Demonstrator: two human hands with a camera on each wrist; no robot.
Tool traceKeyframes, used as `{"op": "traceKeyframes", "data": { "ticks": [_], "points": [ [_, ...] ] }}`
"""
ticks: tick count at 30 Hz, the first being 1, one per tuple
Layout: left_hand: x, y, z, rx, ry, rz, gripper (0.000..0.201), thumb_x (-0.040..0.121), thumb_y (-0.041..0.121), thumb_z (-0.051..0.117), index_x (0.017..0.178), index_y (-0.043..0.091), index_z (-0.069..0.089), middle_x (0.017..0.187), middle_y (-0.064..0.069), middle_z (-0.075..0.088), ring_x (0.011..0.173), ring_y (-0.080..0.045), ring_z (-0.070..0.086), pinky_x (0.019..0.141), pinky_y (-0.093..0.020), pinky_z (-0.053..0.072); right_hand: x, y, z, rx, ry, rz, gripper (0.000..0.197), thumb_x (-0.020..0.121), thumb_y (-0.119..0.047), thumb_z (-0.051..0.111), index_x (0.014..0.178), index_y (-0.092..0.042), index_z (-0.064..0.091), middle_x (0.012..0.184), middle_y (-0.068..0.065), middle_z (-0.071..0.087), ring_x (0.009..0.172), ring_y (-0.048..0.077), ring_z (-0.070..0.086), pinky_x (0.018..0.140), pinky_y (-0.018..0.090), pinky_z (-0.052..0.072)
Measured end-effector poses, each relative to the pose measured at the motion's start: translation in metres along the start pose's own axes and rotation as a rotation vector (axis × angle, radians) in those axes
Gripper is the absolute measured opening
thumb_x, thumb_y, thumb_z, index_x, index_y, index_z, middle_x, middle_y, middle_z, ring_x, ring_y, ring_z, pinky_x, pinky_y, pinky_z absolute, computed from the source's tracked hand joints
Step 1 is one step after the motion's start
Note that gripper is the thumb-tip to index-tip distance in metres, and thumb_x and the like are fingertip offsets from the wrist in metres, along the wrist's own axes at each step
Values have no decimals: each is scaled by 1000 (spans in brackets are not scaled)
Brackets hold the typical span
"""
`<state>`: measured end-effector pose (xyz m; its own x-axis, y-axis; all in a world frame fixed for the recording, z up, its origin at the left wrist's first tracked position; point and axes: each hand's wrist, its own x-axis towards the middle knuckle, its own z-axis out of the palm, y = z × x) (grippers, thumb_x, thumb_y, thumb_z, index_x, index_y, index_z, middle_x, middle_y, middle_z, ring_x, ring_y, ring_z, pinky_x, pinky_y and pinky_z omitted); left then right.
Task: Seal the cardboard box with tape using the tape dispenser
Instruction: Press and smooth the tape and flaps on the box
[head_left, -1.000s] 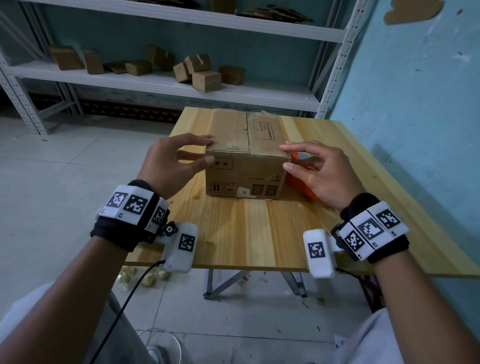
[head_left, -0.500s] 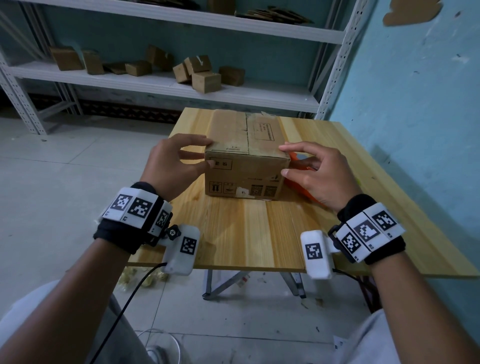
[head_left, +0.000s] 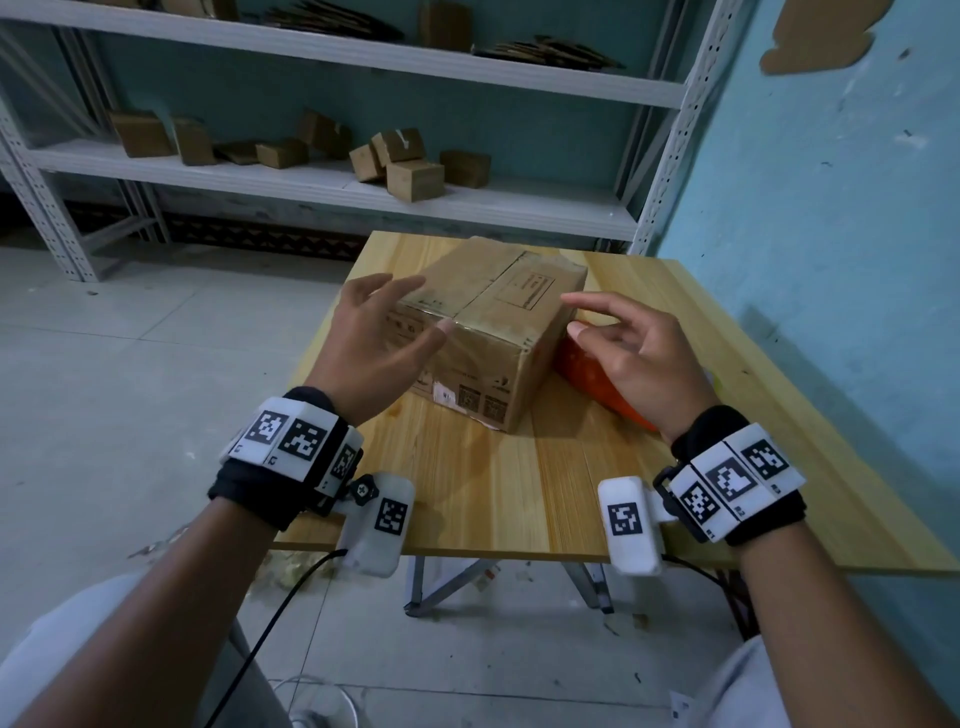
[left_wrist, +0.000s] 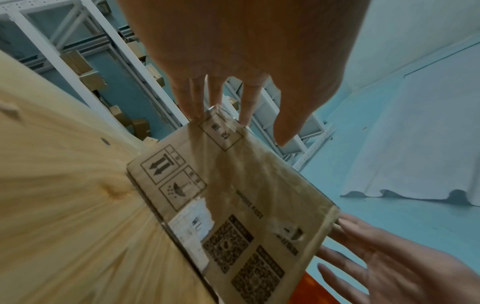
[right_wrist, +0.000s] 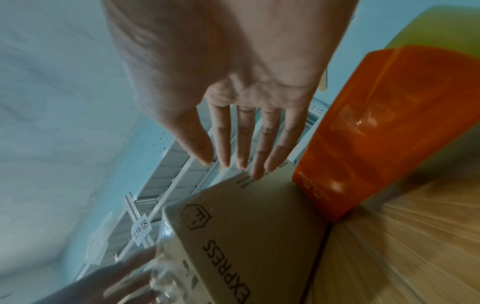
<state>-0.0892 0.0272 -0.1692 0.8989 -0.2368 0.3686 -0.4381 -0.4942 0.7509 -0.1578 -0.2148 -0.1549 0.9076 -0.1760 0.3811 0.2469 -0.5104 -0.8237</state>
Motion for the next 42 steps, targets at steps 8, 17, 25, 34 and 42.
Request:
{"op": "traceKeyframes", "data": {
  "ticks": [8,17,25,34,42],
  "points": [
    [-3,0,-1,171,60,88,41,80,43,69,120,35,61,141,1,29,129,-23,24,101,-32,29,3,4,5,-111,-126,5,38,95,-20,61,131,-32,61,147,-16,47,126,5,51,108,26,41],
    [-6,13,5,223,33,144,48,78,59,52,120,38,61,136,11,37,125,-22,22,105,-44,28,1,0,10,-168,-152,-36,39,96,-24,60,134,-33,59,147,-17,46,136,1,40,114,34,37],
    [-6,15,7,283,-6,110,66,69,72,47,127,40,55,136,11,38,131,-12,16,95,-31,15,-3,-9,15,-163,-239,-82,38,96,-24,61,133,-33,59,146,-19,48,135,-5,39,114,34,36],
    [-5,18,-1,149,-31,74,42,92,26,57,133,23,52,145,3,36,144,-17,10,115,-37,14,1,1,13,-135,-10,97,58,94,-30,63,146,-29,39,147,-6,39,130,6,40,102,22,36],
    [-1,11,-6,143,29,103,40,94,4,45,131,16,56,142,3,43,141,-15,20,114,-29,15,0,1,13,-116,-75,176,63,94,-33,63,149,-25,34,153,-3,38,139,11,37,114,34,34]
  ]
}}
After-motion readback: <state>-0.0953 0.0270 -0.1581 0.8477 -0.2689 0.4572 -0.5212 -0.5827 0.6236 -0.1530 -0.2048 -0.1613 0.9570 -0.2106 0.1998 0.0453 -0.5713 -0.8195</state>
